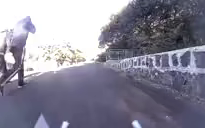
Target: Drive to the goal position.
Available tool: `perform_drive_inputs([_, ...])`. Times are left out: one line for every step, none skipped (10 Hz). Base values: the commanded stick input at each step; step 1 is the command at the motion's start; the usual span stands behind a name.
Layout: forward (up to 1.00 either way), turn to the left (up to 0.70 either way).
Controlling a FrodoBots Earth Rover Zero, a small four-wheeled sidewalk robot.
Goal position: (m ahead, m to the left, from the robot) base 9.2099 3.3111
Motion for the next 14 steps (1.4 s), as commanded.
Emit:
perform_drive_inputs([0.70,0.00])
perform_drive_inputs([0.70,0.00])
perform_drive_inputs([0.70,0.00])
perform_drive_inputs([0.70,0.00])
perform_drive_inputs([0.70,0.00])
perform_drive_inputs([0.70,0.00])
perform_drive_inputs([0.70,0.00])
perform_drive_inputs([0.70,0.00])
perform_drive_inputs([0.70,0.00])
perform_drive_inputs([0.70,0.00])
perform_drive_inputs([0.70,0.00])
perform_drive_inputs([0.70,0.00])
perform_drive_inputs([0.70,0.00])
perform_drive_inputs([0.70,0.00])
